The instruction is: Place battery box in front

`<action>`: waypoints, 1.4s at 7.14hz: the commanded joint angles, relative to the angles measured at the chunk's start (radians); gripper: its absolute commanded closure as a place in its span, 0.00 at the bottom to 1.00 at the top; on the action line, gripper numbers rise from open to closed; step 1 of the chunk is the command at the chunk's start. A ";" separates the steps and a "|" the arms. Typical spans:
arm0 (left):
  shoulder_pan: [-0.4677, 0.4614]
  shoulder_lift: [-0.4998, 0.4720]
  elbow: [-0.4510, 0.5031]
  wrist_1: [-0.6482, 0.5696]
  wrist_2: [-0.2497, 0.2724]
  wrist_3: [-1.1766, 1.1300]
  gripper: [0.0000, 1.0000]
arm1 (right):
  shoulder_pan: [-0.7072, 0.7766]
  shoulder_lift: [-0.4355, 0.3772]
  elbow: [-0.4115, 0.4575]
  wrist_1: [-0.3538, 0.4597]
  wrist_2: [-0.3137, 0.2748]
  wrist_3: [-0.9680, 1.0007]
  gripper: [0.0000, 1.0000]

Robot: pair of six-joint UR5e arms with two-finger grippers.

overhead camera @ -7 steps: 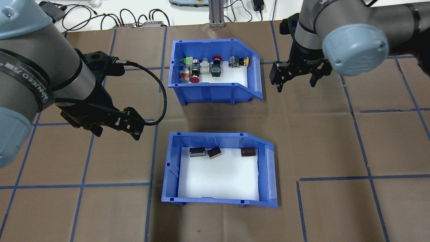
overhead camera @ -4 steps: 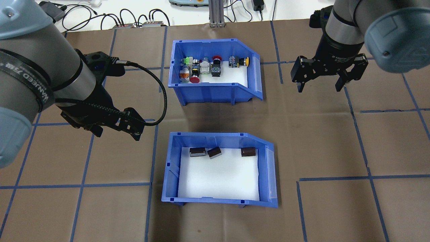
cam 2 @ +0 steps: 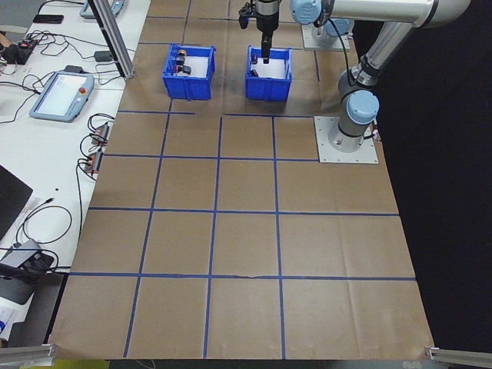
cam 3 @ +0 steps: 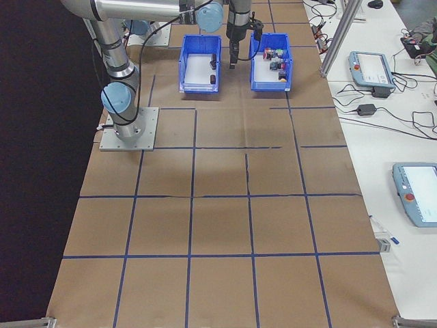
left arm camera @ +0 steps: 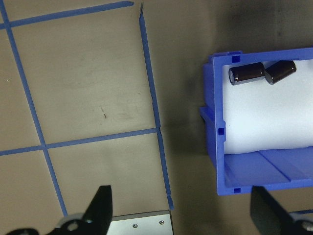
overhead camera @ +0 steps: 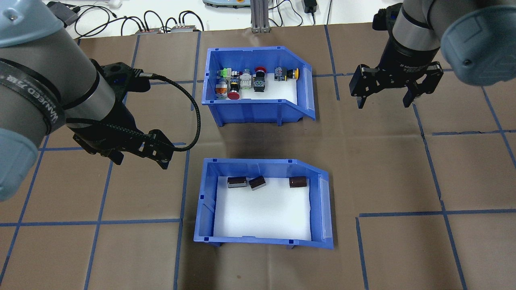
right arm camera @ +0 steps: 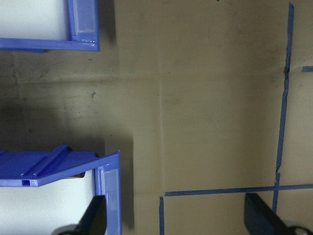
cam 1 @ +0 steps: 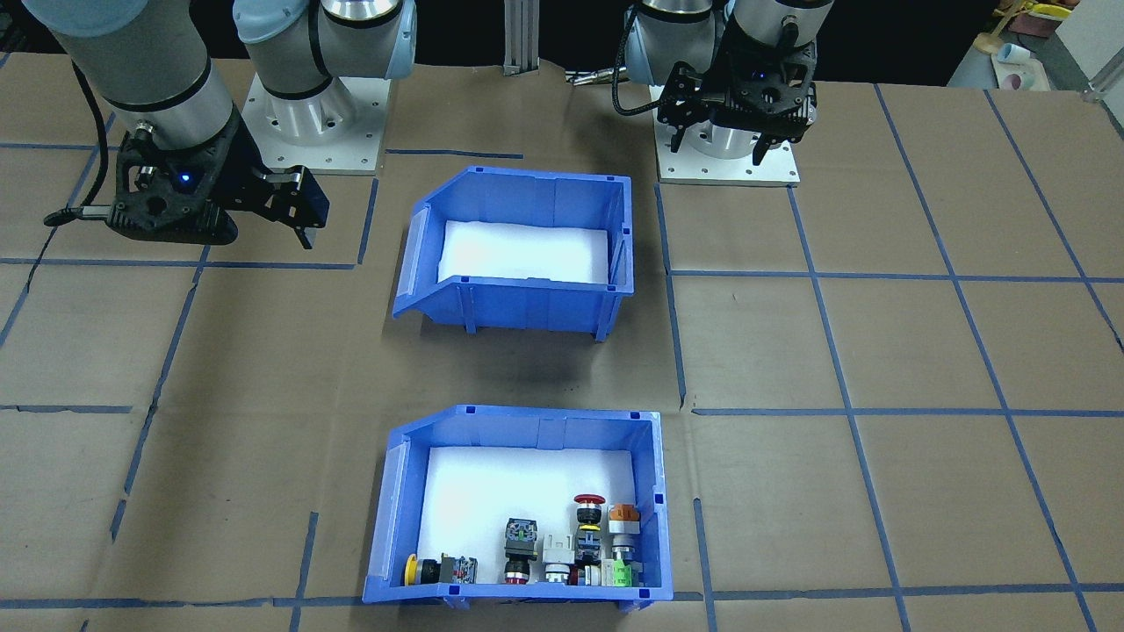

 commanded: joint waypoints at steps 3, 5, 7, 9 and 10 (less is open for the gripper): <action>0.002 -0.041 -0.005 0.026 -0.004 -0.020 0.01 | 0.145 0.255 -0.220 -0.027 0.002 -0.349 0.00; -0.001 -0.039 -0.136 0.278 -0.014 -0.173 0.01 | 0.283 0.385 -0.366 -0.027 -0.004 -0.535 0.00; -0.012 0.047 -0.256 0.290 -0.008 -0.748 0.02 | 0.361 0.462 -0.423 -0.068 -0.011 -0.728 0.00; -0.021 0.160 -0.369 0.274 -0.018 -1.135 0.04 | 0.429 0.537 -0.423 -0.202 -0.013 -0.823 0.00; -0.023 0.222 -0.420 0.228 -0.026 -1.262 0.05 | 0.441 0.562 -0.423 -0.239 -0.024 -0.864 0.00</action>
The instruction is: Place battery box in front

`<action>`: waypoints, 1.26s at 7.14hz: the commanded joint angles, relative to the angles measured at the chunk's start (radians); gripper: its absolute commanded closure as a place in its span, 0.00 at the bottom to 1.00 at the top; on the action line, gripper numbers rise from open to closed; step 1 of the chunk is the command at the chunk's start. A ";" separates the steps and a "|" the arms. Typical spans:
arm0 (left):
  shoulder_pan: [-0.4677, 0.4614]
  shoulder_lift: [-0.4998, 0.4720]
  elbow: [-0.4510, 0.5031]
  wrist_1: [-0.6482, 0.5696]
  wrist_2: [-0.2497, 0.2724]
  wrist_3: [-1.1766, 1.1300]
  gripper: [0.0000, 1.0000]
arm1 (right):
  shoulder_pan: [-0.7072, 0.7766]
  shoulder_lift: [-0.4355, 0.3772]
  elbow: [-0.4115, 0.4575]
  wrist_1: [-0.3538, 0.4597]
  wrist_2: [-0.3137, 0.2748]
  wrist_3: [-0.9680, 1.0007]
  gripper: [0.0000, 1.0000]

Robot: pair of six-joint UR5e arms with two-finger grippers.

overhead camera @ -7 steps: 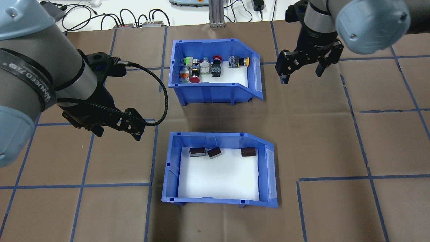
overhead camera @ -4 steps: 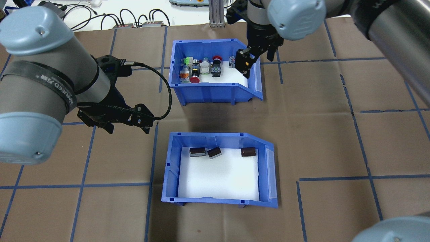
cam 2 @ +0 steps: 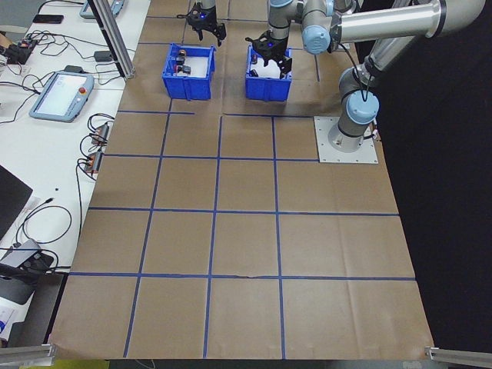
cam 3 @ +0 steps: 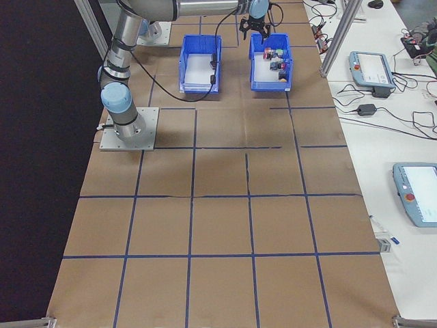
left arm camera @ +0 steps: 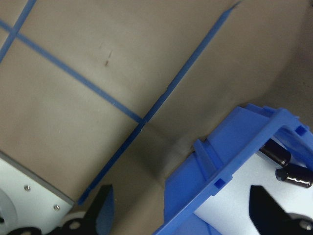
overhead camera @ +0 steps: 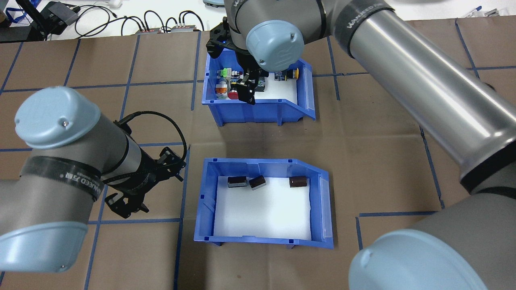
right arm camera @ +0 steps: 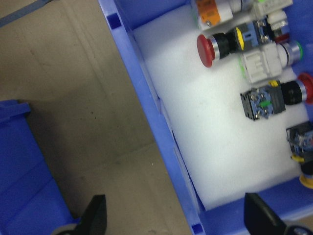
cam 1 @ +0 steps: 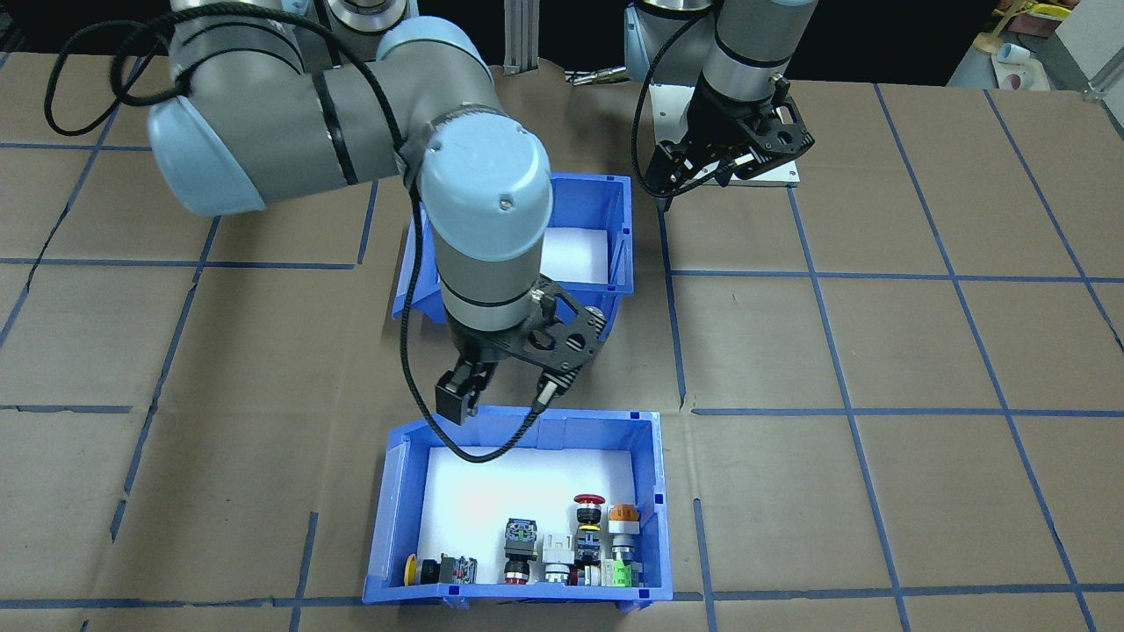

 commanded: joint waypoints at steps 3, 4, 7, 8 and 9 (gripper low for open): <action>-0.079 0.103 -0.132 -0.018 -0.091 -0.601 0.02 | 0.026 0.090 0.017 -0.099 -0.049 -0.194 0.00; -0.110 0.087 -0.132 -0.017 -0.133 -0.651 0.01 | 0.028 0.128 0.013 -0.131 -0.047 -0.194 0.00; -0.214 -0.043 -0.137 0.189 -0.143 -0.775 0.01 | 0.028 0.129 0.006 -0.131 -0.046 -0.183 0.53; -0.268 -0.102 -0.137 0.240 -0.138 -0.812 0.02 | 0.028 0.120 0.005 -0.130 -0.046 -0.182 0.75; -0.303 -0.138 -0.134 0.280 -0.134 -0.831 0.02 | 0.028 0.104 0.003 -0.121 -0.050 -0.182 0.92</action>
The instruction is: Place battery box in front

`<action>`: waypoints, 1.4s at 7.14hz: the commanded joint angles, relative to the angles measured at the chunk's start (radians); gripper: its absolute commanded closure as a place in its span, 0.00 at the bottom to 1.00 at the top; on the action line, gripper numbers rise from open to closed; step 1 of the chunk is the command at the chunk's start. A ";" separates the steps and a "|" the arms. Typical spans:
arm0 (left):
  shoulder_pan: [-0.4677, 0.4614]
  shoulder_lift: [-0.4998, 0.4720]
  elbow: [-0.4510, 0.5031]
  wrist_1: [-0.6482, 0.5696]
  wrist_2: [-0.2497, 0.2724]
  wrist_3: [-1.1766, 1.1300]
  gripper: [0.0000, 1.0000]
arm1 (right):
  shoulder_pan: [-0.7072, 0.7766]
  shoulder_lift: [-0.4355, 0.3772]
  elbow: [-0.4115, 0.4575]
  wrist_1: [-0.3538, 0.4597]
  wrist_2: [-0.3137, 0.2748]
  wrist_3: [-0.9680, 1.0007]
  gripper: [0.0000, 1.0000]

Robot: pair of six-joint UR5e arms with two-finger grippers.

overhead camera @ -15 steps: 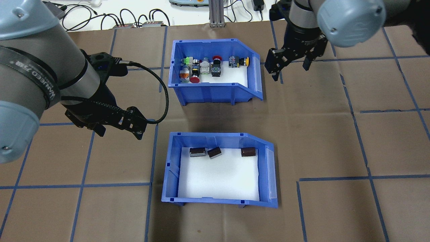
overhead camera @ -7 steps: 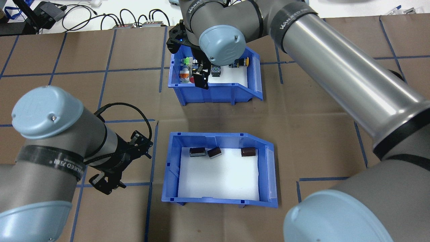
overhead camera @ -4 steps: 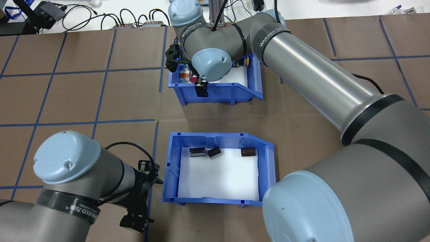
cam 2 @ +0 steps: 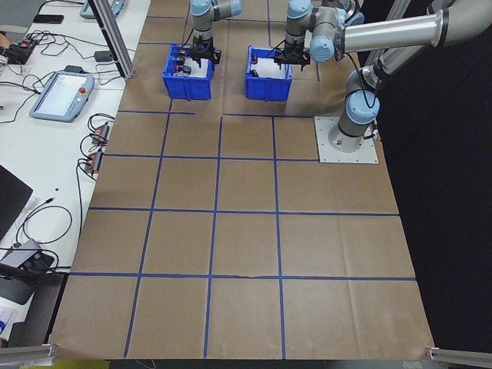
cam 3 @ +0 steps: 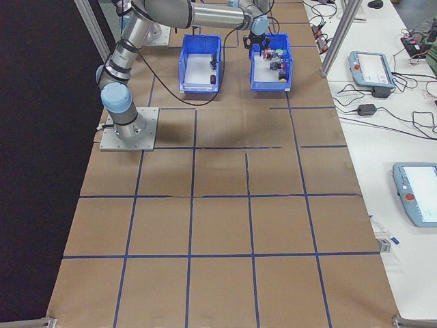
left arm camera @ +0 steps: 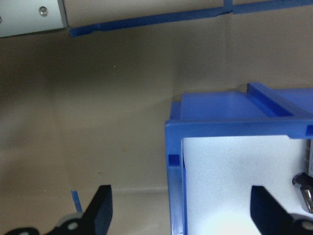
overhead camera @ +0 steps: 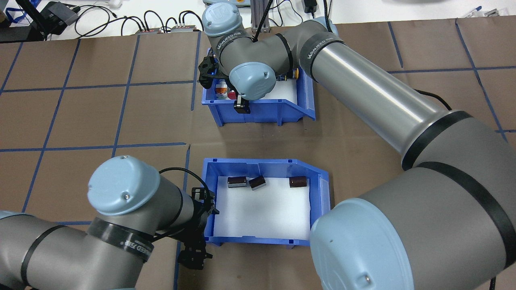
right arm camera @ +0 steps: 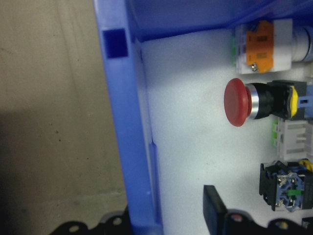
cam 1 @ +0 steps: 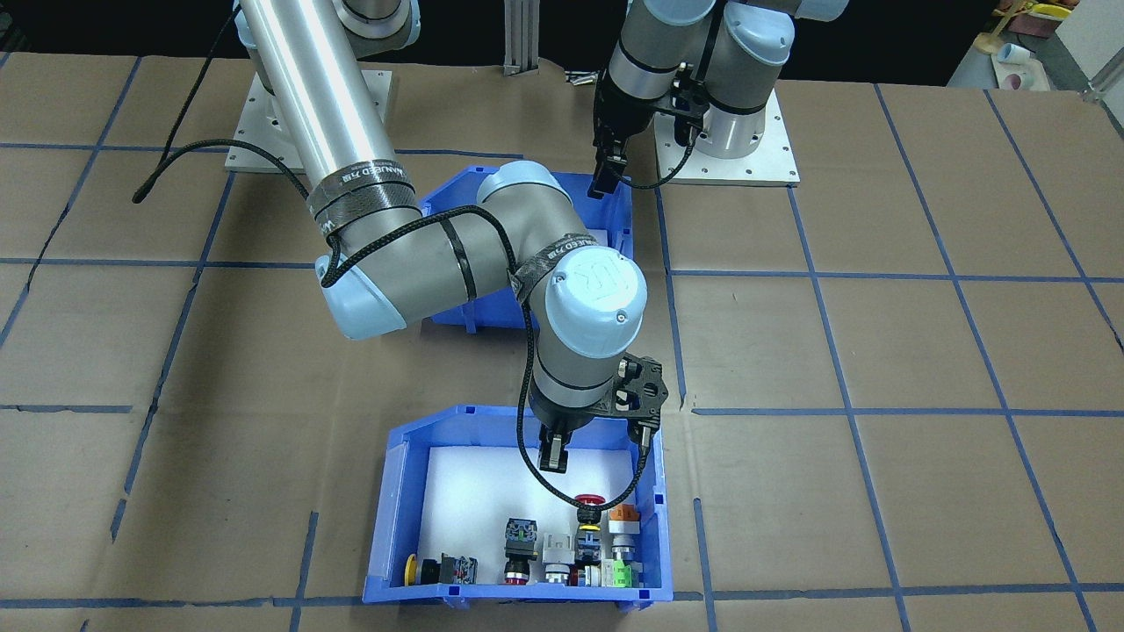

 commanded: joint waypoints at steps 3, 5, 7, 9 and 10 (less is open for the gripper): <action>-0.068 -0.092 -0.004 0.096 0.002 -0.066 0.01 | -0.043 -0.087 0.022 0.053 -0.028 -0.019 0.94; -0.081 -0.113 -0.004 0.120 0.001 -0.092 0.05 | -0.155 -0.147 0.091 0.072 -0.074 -0.167 0.94; -0.081 -0.118 -0.005 0.131 -0.007 -0.113 0.07 | -0.310 -0.262 0.235 0.051 -0.059 -0.346 0.94; -0.129 -0.201 -0.004 0.219 -0.004 -0.170 0.09 | -0.436 -0.342 0.316 0.028 -0.057 -0.524 0.94; -0.148 -0.219 -0.010 0.270 -0.001 -0.177 0.13 | -0.468 -0.376 0.353 0.026 -0.059 -0.595 0.94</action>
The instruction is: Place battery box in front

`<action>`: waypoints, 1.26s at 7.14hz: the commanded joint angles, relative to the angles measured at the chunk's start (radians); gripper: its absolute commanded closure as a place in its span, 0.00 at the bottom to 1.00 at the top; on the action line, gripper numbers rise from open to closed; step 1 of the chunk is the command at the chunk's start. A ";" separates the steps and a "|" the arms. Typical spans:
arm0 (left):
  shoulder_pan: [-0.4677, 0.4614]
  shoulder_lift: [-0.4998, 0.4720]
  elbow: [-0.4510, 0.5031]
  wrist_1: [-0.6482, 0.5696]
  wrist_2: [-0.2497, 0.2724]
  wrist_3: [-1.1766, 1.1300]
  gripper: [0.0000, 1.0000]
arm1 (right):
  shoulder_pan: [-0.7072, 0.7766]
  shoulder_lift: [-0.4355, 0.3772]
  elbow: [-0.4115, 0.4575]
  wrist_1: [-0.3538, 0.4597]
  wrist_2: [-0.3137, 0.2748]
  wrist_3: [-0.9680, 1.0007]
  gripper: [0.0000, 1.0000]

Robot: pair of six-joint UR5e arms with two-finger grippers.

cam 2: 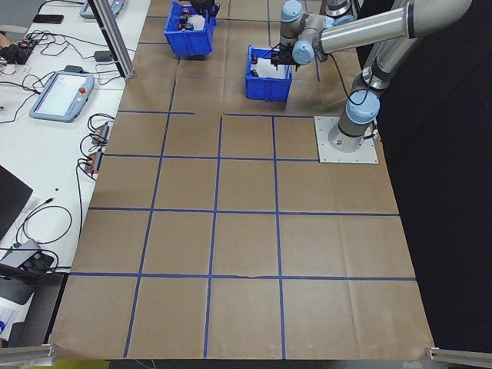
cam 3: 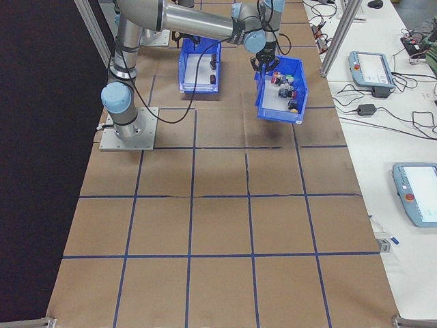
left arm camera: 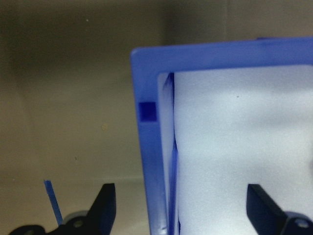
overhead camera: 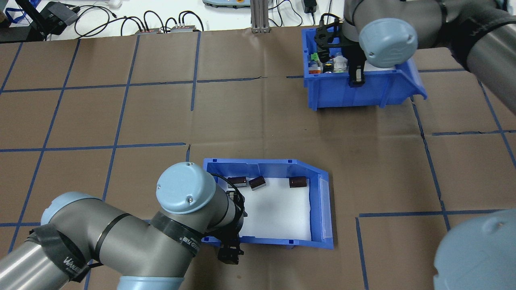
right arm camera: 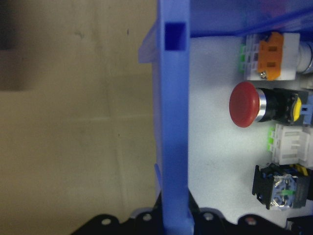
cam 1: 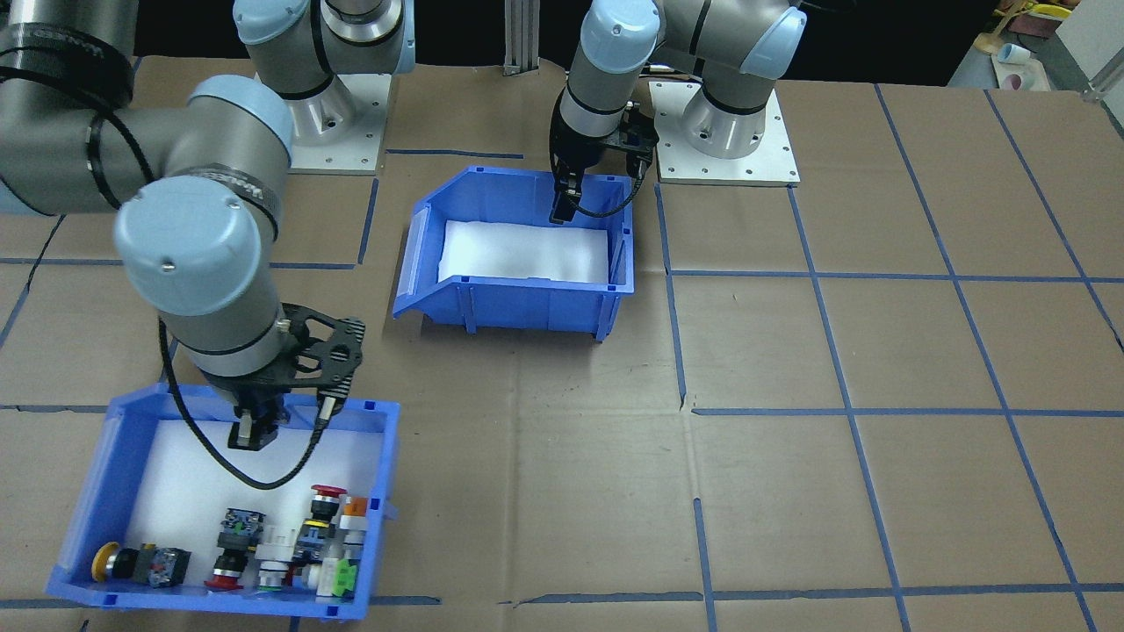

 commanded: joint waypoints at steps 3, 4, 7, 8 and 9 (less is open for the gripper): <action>-0.029 0.011 -0.042 0.072 0.001 -0.023 0.91 | -0.187 -0.209 0.210 -0.006 0.044 -0.260 0.94; -0.027 0.020 -0.042 0.075 -0.002 -0.023 1.00 | -0.221 -0.264 0.281 -0.011 0.047 -0.283 0.94; 0.136 0.078 -0.003 0.048 0.012 0.073 1.00 | -0.223 -0.352 0.396 -0.026 0.081 -0.277 0.94; 0.245 0.084 0.046 -0.040 0.008 0.153 1.00 | -0.223 -0.384 0.430 -0.026 0.082 -0.277 0.94; 0.297 0.046 0.109 -0.058 0.008 0.186 1.00 | -0.223 -0.415 0.462 -0.029 0.082 -0.279 0.94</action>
